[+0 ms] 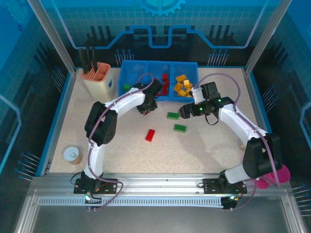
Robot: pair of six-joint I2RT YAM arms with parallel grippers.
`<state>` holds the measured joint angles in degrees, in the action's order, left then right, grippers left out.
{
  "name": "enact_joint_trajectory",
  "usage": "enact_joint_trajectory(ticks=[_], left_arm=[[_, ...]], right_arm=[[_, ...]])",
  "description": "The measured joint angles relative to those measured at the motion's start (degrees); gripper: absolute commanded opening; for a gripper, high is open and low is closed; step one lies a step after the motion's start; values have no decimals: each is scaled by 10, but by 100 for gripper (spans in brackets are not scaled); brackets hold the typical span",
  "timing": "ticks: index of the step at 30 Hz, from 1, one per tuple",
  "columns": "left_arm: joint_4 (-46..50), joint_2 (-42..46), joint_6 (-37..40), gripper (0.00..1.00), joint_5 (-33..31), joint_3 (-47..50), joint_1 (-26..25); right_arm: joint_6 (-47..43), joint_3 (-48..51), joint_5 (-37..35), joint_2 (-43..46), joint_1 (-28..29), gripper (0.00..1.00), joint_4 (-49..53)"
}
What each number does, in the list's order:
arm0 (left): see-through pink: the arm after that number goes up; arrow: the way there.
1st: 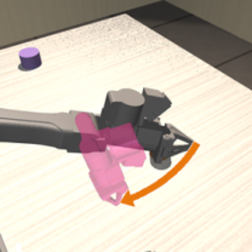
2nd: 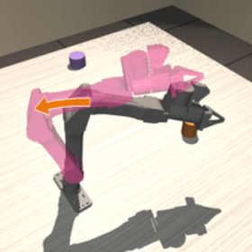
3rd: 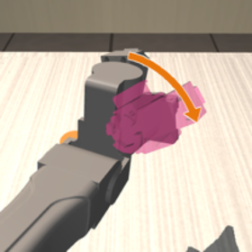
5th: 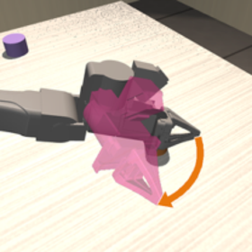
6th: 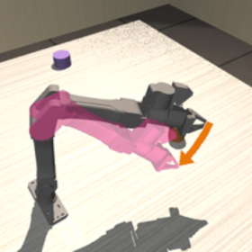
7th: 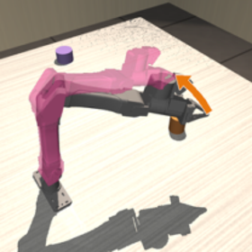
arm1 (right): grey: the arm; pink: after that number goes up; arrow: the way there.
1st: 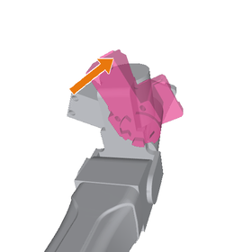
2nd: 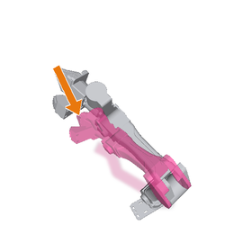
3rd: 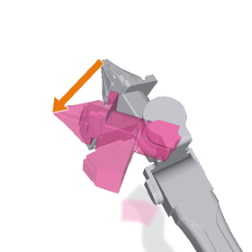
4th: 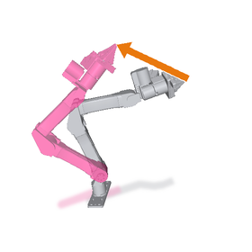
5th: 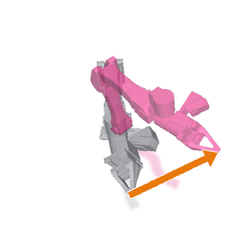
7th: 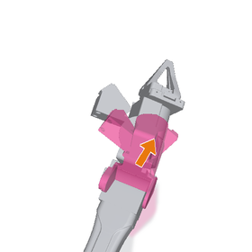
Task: Sort the legos into containers by color
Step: Pick up the lego from the center of the table, then place the lego in the container.
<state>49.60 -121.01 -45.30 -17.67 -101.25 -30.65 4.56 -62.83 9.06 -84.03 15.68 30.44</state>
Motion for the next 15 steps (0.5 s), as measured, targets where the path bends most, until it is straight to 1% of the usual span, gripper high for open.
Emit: enact_joint_trajectory(ticks=[3, 7, 10, 15], left_arm=[[7, -1, 44, 22, -24, -92, -9], [14, -23, 95, 22, -61, -207, -6], [14, -73, 130, 23, -85, -297, -3], [25, -200, 184, 24, -121, -446, 4]], right_arm=[[4, 6, 2, -2, 0, 100, -3], [5, 15, 2, -3, 0, 100, -10], [6, 15, 2, -4, 0, 100, -14], [10, 15, 1, -6, 0, 100, -20]])
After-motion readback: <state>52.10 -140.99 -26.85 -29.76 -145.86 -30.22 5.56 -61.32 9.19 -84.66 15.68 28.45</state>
